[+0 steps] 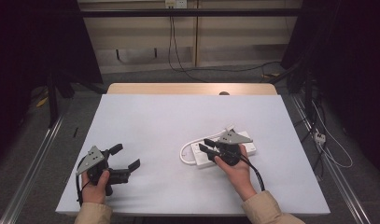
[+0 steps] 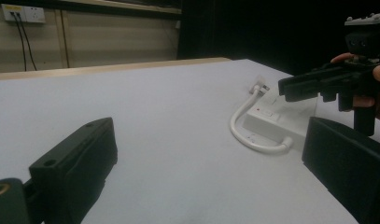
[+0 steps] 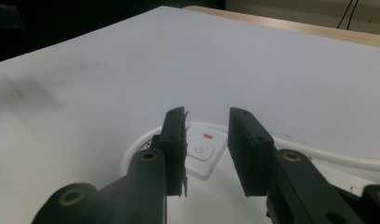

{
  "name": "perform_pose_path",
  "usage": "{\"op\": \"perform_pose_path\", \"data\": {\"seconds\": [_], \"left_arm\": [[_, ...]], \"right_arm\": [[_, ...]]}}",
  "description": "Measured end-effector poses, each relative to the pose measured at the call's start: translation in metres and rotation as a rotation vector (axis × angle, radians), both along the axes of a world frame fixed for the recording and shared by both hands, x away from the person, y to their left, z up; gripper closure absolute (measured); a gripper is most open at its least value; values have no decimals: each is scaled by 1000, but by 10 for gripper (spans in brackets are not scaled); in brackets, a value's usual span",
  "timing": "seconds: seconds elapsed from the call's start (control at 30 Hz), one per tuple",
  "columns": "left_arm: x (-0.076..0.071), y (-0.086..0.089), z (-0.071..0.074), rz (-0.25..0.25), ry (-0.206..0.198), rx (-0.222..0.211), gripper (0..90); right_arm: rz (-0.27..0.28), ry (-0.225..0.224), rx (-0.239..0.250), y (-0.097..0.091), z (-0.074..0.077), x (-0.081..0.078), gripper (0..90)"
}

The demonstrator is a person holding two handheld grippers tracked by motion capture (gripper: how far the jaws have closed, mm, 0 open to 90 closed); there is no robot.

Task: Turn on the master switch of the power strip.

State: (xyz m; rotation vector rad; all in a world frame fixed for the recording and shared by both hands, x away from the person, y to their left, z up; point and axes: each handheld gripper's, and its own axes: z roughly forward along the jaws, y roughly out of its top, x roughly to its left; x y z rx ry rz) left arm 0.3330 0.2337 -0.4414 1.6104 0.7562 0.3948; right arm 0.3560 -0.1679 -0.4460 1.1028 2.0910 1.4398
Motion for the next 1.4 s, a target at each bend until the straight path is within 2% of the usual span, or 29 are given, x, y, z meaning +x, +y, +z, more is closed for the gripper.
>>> {"op": "perform_pose_path", "data": {"seconds": [1.4], "left_arm": [[1,-1,-1,-3,4,2,28]], "right_arm": [[19,37,3,4,0,7,785]]}}
